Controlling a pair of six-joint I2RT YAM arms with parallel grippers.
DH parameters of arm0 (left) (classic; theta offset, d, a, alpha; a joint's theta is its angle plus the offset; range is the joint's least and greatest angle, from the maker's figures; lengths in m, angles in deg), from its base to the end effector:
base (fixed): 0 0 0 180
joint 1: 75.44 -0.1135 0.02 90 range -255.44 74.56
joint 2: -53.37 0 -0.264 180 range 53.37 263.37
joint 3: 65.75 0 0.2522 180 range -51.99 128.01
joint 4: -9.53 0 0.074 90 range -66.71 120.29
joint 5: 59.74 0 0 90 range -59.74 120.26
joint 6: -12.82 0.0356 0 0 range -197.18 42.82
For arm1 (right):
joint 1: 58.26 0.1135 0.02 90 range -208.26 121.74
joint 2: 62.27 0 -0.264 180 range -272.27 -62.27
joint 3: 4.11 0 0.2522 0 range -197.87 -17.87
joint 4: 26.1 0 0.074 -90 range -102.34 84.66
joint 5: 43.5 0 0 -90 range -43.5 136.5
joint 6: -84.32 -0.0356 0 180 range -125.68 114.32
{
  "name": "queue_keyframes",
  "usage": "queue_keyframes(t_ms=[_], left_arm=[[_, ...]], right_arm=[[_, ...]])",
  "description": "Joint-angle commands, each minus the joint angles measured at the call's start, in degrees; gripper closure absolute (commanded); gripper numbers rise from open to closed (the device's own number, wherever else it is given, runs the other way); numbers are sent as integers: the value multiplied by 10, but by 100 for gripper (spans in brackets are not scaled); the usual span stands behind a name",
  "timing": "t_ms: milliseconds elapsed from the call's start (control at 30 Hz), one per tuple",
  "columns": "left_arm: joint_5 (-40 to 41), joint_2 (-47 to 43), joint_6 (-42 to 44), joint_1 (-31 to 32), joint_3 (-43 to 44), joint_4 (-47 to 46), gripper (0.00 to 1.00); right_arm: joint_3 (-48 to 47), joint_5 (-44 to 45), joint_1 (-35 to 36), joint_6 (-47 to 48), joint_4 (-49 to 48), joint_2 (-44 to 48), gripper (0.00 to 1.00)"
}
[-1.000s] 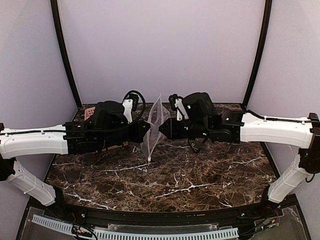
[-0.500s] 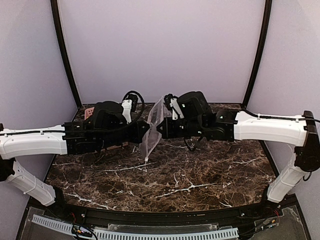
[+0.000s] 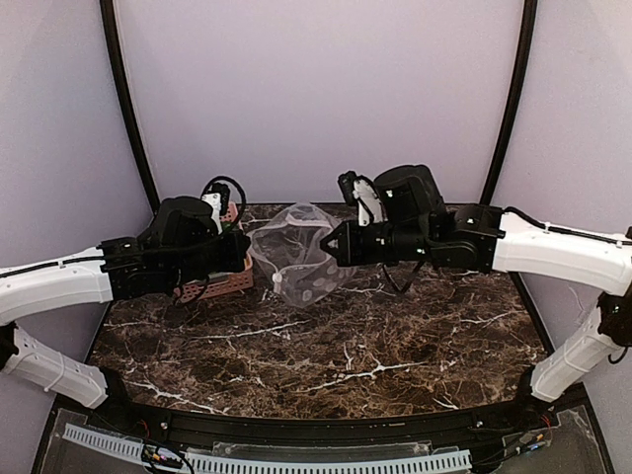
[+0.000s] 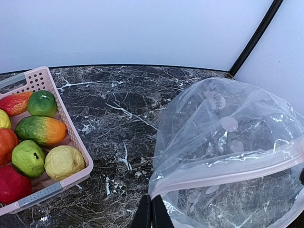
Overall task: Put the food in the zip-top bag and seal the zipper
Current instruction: Adjust the zipper food storage bag at the center of the board.
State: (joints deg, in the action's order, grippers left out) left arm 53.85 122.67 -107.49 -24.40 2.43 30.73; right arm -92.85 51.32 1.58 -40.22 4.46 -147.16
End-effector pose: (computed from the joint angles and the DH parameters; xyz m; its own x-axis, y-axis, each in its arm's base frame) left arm 0.1855 -0.2068 0.3150 -0.4483 -0.1811 -0.8753 0.2937 0.8950 -0.3357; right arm 0.1764 0.2976 0.3442 -0.6531 0.0005 -0.7572 -0.5506 0.6862 0.4754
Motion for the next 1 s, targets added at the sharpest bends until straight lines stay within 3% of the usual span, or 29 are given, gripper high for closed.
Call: queue_keyframes(t_ms=[0,500,767,967], left_arm=[[5,-15,25,-13,-3,29,99],[-161,47,-11,-49,-48,-62,99],[-258,44,1,-49,-69,-98,90],[-317,3,23,-49,-76,-88,61]], right_arm=[[-13,-6,16,18,21,33,100],[1,54,38,-4,33,12,100],[-31,76,35,-36,46,-59,100],[-62,72,30,-42,65,-98,100]])
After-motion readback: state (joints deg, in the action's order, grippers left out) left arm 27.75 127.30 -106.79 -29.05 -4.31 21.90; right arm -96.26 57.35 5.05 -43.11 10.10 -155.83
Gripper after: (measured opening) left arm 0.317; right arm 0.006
